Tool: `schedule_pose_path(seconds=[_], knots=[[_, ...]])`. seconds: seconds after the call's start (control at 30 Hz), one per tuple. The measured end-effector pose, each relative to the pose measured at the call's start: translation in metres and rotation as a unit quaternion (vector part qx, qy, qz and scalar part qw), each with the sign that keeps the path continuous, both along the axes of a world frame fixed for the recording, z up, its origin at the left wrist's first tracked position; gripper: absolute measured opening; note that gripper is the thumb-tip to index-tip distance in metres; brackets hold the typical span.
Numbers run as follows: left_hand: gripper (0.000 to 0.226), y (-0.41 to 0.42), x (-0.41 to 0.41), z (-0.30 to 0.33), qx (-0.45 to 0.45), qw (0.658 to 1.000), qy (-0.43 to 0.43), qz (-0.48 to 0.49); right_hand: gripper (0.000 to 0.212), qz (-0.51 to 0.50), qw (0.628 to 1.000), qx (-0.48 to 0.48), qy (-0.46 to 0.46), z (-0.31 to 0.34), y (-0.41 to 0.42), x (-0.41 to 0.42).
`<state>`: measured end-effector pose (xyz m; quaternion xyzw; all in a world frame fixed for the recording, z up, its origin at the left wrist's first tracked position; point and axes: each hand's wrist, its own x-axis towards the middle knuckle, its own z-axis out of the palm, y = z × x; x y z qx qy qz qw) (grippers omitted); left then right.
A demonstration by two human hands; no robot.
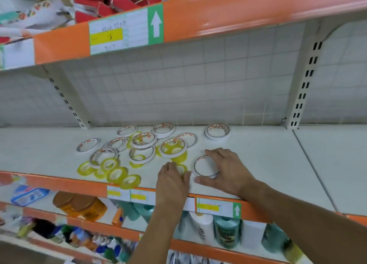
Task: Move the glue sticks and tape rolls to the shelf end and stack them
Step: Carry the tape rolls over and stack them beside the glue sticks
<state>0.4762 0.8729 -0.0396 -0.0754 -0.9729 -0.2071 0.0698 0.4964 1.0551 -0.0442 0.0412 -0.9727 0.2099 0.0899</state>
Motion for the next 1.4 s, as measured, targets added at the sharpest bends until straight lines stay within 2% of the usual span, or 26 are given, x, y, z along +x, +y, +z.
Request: schedule_pose_path(seconds=[0.17, 0.33, 0.47, 0.63, 0.8, 1.0, 1.4], knots=[[0.051, -0.002, 0.001, 0.001, 0.017, 1.0, 0.011, -0.004, 0.105, -0.034, 0.999, 0.015, -0.005, 0.003, -0.001, 0.004], [0.054, -0.001, 0.006, 0.007, -0.081, 0.996, 0.044, -0.01, 0.109, -0.108, 0.993, 0.043, -0.033, 0.009, -0.006, 0.012], [0.056, 0.009, 0.008, 0.014, -0.089, 0.993, 0.049, -0.054, 0.099, -0.125, 0.99, 0.055, -0.043, 0.022, 0.002, 0.022], [0.054, 0.034, 0.011, 0.024, -0.065, 0.991, 0.026, -0.116, 0.095, -0.128, 0.982, 0.128, -0.059, 0.046, 0.031, 0.038], [0.065, 0.065, 0.028, 0.026, -0.085, 0.982, 0.002, -0.17, 0.091, -0.164, 0.978, 0.117, -0.063, 0.061, 0.074, 0.065], [0.053, 0.119, 0.052, 0.04, -0.148, 0.967, -0.017, -0.207, 0.087, -0.199, 0.97, 0.124, -0.059, 0.072, 0.128, 0.114], [0.046, 0.266, 0.108, 0.07, -0.127, 0.94, -0.015, -0.315, 0.087, -0.304, 0.941, 0.121, -0.082, 0.08, 0.249, 0.215]])
